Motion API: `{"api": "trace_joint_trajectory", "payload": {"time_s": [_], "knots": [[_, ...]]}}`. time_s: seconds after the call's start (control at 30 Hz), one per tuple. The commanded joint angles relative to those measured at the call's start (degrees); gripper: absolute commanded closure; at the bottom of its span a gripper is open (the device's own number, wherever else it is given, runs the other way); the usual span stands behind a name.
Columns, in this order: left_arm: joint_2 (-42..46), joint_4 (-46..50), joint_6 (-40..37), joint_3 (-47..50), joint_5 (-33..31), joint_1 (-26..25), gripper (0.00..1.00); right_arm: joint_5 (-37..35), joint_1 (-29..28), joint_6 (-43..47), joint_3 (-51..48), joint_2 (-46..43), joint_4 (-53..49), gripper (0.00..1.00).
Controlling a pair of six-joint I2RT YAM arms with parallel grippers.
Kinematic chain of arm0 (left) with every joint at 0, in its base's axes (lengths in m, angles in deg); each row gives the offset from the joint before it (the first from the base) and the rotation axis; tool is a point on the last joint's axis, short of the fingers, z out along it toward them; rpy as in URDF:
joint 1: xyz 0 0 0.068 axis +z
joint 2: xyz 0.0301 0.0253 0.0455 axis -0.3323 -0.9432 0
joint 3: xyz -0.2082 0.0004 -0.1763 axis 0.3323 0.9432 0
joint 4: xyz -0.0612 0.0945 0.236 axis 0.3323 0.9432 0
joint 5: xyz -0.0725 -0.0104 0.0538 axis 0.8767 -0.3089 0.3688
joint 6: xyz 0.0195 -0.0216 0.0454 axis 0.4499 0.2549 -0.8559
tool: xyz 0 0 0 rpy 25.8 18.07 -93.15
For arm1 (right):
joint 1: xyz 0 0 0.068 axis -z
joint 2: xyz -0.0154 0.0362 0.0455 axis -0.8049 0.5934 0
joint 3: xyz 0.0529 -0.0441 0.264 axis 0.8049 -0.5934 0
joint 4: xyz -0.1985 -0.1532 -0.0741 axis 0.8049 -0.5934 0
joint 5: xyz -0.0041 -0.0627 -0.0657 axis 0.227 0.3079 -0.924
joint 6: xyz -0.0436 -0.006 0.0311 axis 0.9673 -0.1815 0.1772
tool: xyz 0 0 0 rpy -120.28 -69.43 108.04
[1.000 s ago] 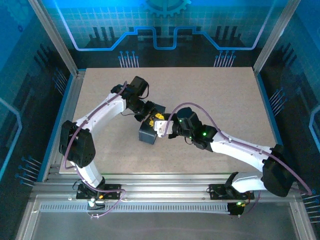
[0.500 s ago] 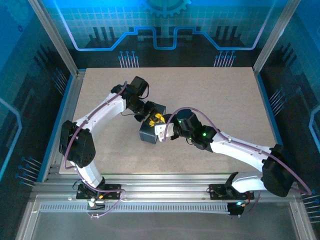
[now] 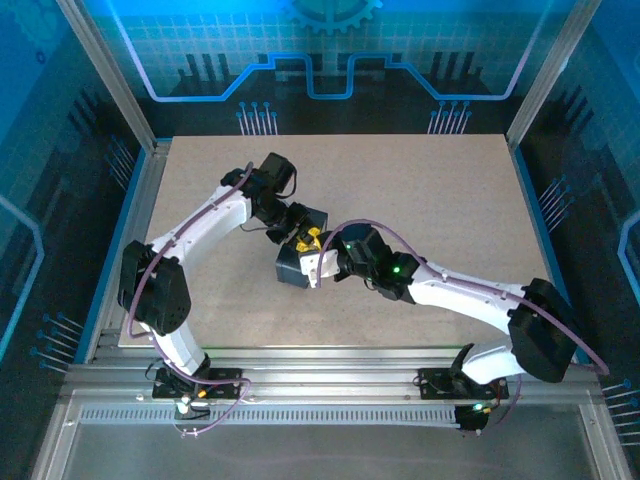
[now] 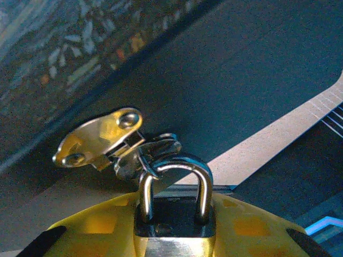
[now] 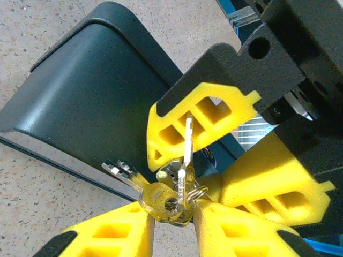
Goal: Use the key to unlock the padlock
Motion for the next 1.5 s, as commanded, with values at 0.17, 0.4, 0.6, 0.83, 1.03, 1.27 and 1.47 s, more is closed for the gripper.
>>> {"api": "trace_joint_trajectory", "payload": {"time_s": [0.17, 0.4, 0.6, 0.83, 1.03, 1.27, 1.47], "knots": [[0.5, -0.3, -0.2, -1.1, 4.1, -0.6, 1.0, 0.9, -2.0, 2.5, 3.2, 1.0, 1.9, 0.74], [0.5, -0.4, -0.2, -1.1, 4.1, -0.6, 1.0, 1.4, -2.1, 3.1, 4.0, 2.3, 0.5, 0.78], [0.6, -0.5, -0.1, -0.9, 4.3, -0.6, 1.0, 0.9, -2.0, 2.1, 4.4, 3.3, 0.1, 0.85], [0.3, -0.9, 0.0, -0.8, 4.4, -0.8, 1.0, 2.1, -2.1, -1.6, 5.0, 3.5, 0.1, 0.95], [0.0, -1.7, 0.5, -0.5, 4.6, -1.3, 1.0, 2.4, -2.4, -8.1, 6.2, 3.9, 0.2, 1.0], [-0.2, -1.9, 0.5, -0.4, 4.4, -1.4, 1.0, 3.8, -2.4, -20.7, 5.9, 2.8, 1.9, 1.0], [0.1, -2.6, 0.9, 0.0, 4.5, -1.4, 1.0, 3.5, -1.9, -31.2, 6.0, 2.4, 2.5, 1.0]]}}
